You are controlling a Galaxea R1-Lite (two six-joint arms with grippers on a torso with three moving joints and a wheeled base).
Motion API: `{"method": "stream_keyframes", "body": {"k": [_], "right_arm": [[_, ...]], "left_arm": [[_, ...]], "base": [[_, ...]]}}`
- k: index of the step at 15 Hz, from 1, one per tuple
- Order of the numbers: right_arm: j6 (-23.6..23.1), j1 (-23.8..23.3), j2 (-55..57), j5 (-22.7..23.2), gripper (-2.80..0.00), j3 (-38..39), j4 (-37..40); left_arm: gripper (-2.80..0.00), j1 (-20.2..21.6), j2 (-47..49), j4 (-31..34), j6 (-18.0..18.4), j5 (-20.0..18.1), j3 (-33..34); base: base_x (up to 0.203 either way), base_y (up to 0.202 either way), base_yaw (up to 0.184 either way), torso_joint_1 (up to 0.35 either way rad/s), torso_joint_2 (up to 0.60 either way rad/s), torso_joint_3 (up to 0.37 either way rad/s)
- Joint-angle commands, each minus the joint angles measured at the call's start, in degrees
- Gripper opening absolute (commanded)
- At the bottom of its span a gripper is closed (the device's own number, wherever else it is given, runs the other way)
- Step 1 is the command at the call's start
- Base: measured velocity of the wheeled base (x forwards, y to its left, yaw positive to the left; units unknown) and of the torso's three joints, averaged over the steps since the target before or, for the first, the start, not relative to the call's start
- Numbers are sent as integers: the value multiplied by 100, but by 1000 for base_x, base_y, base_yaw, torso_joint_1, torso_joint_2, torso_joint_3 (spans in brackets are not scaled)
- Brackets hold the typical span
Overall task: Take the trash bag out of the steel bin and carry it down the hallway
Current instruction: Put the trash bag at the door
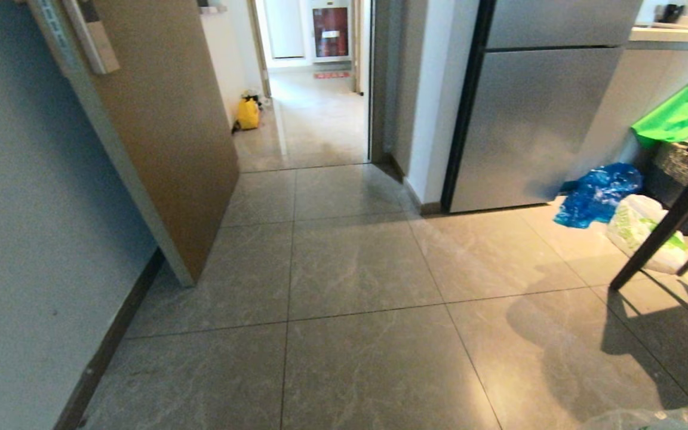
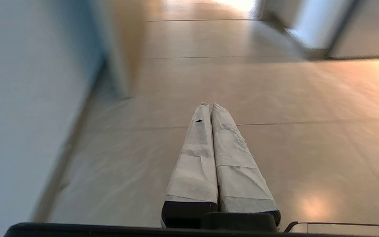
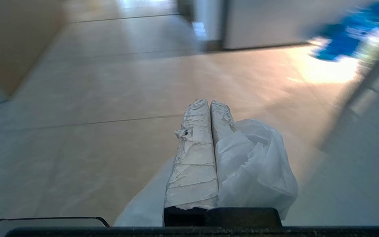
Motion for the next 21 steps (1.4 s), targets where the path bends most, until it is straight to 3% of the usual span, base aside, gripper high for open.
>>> {"method": "stream_keyframes", "body": {"k": [1, 17, 21], "right_arm": [[-5, 0, 0, 0, -280, 0, -11], [-13, 0, 9, 0, -280, 0, -11], [-5, 0, 0, 0, -280, 0, -11]], "left_arm": [[-280, 0, 0, -3, -2, 2, 0], [-280, 0, 0, -3, -2, 2, 0], [-280, 0, 0, -3, -2, 2, 0]], "base": [[-1, 12, -181, -1, 5, -1], [0, 1, -15, 0, 0, 0], [3, -11, 171, 3, 2, 5]]}}
